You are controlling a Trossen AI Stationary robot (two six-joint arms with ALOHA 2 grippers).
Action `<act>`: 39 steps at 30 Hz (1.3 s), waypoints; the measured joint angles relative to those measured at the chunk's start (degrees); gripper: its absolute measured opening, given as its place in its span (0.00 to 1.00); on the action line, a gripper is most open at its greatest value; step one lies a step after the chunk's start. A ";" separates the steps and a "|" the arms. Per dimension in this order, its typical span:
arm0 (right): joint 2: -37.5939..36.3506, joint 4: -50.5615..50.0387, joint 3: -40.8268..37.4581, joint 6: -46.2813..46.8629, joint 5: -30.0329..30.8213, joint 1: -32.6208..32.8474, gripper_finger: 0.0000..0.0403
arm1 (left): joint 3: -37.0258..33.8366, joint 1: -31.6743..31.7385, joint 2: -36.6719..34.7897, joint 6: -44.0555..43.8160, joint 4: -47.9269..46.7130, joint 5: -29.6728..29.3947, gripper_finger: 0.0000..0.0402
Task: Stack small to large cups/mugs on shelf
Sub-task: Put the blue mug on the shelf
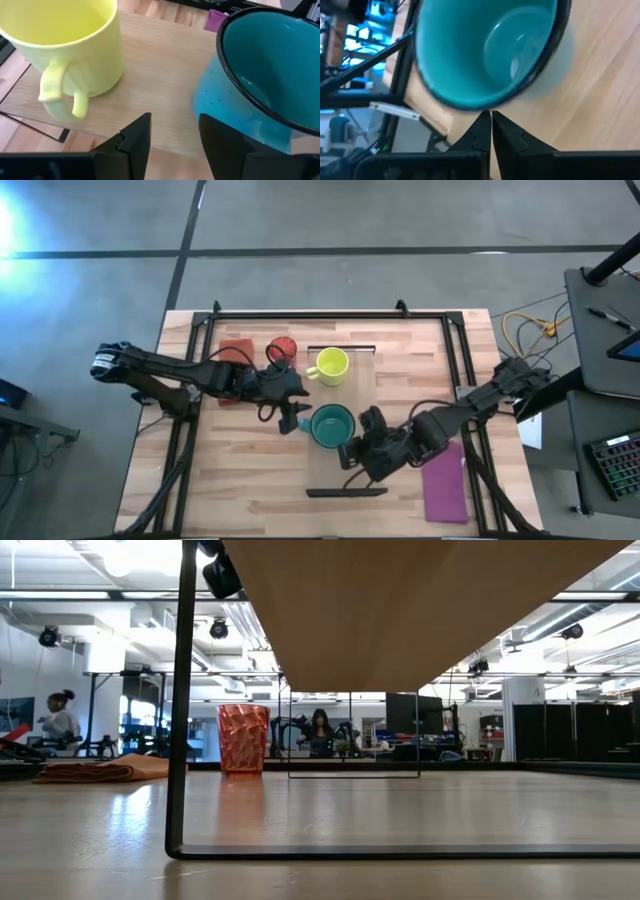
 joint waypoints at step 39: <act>-0.09 -3.47 -0.06 -3.81 1.75 -3.42 0.02 | 0.74 1.26 -3.16 -0.95 -4.91 2.76 0.38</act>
